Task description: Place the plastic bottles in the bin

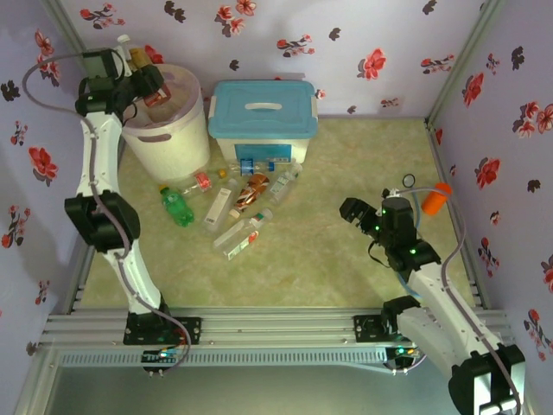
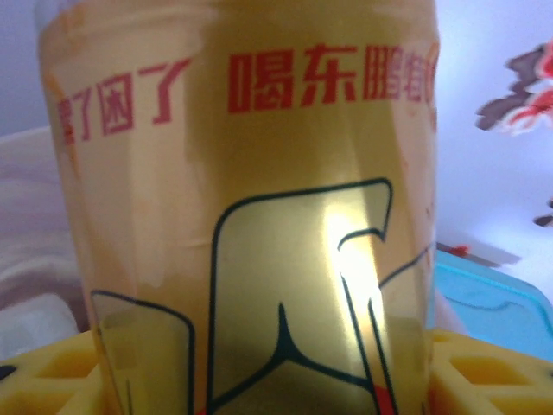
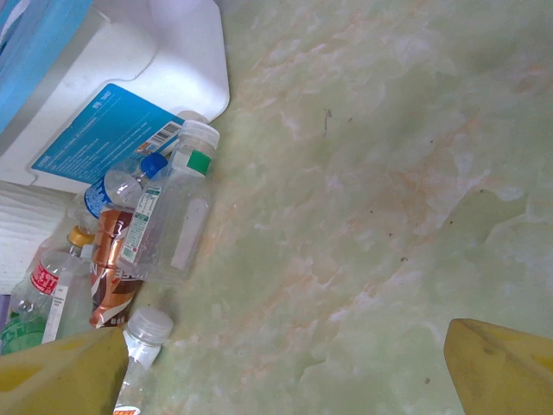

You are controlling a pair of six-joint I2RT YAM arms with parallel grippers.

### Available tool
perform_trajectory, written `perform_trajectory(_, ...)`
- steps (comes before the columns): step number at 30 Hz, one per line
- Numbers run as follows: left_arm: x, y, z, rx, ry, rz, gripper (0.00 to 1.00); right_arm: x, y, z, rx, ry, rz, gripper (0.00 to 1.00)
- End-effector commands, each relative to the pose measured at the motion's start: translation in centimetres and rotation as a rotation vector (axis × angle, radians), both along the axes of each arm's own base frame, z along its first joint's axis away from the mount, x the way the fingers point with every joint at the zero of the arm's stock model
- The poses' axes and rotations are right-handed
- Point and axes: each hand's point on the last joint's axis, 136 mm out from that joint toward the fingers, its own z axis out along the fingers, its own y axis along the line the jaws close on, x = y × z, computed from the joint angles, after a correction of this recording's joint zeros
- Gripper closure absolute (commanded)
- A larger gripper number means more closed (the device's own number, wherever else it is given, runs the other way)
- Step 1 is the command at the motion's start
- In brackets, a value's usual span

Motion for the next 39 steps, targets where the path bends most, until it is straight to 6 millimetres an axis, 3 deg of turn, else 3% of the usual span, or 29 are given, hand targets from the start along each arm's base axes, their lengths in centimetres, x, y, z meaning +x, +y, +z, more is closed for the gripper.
perform_trajectory(1, 0.6, 0.2, -1.7, 0.016, 0.086, -0.015, 1.00, -0.5, -0.8, -0.8, -0.034, 0.020, -0.023, 0.05)
perform_trajectory(9, 0.0, -0.7, -8.6, 0.189, 0.263, -0.081, 1.00, -0.2, -0.9, -1.4, -0.040, 0.028, -0.029, 0.05)
perform_trajectory(12, -0.2, -1.1, -10.7, 0.205, 0.306, -0.100, 0.95, -0.1, -0.7, -1.6, -0.037, 0.034, -0.024, 0.05)
perform_trajectory(15, -0.2, -1.3, -12.0, 0.214, 0.327, -0.112, 0.81, 0.1, -0.7, -1.6, -0.034, 0.035, -0.024, 0.05)
perform_trajectory(17, 0.0, -1.5, -12.5, 0.221, 0.335, -0.121, 0.66, 0.1, -0.6, -1.5, -0.033, 0.033, -0.022, 0.05)
perform_trajectory(20, 0.1, -1.6, -12.3, 0.227, 0.325, -0.127, 0.48, 0.1, -0.6, -1.5, -0.032, 0.035, -0.022, 0.05)
perform_trajectory(25, 0.1, -1.9, -10.9, 0.231, 0.293, -0.141, 0.26, 0.1, -0.7, -1.7, -0.033, 0.038, -0.025, 0.05)
perform_trajectory(31, -0.2, -2.1, -9.3, 0.230, 0.264, -0.149, 0.06, 0.2, -0.5, -1.7, -0.026, 0.041, -0.023, 0.05)
perform_trajectory(39, -0.6, -2.3, -6.3, 0.234, 0.202, -0.156, 0.00, -0.1, -0.6, -1.6, -0.029, 0.040, -0.021, 0.05)
